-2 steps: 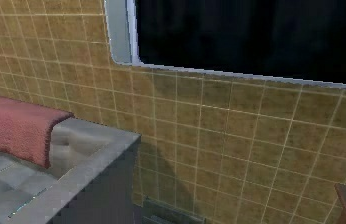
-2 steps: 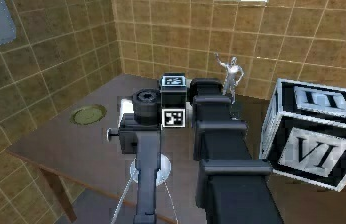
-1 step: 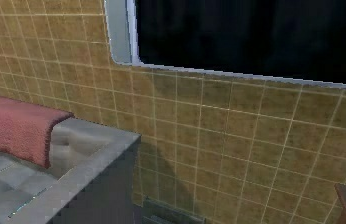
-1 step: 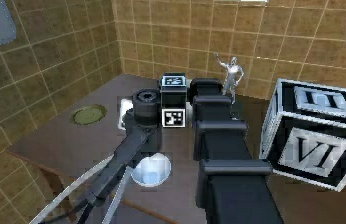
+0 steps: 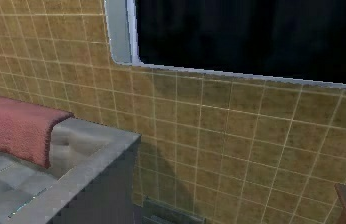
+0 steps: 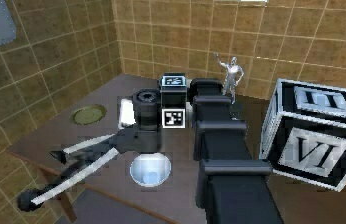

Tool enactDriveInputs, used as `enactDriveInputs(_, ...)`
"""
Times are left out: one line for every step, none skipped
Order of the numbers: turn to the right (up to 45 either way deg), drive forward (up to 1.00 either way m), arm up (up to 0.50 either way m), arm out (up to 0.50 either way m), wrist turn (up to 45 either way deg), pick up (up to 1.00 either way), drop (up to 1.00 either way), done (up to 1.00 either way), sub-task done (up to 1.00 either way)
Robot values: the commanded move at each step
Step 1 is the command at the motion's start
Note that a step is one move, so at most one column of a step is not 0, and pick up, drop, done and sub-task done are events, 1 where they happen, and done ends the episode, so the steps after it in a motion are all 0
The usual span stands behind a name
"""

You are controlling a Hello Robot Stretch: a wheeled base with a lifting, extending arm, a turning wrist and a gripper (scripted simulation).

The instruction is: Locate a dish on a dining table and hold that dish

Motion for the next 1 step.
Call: enactDriveInputs(0.0, 0.0, 0.0, 0.0, 45.0, 0.0, 0.0, 0.0, 0.0)
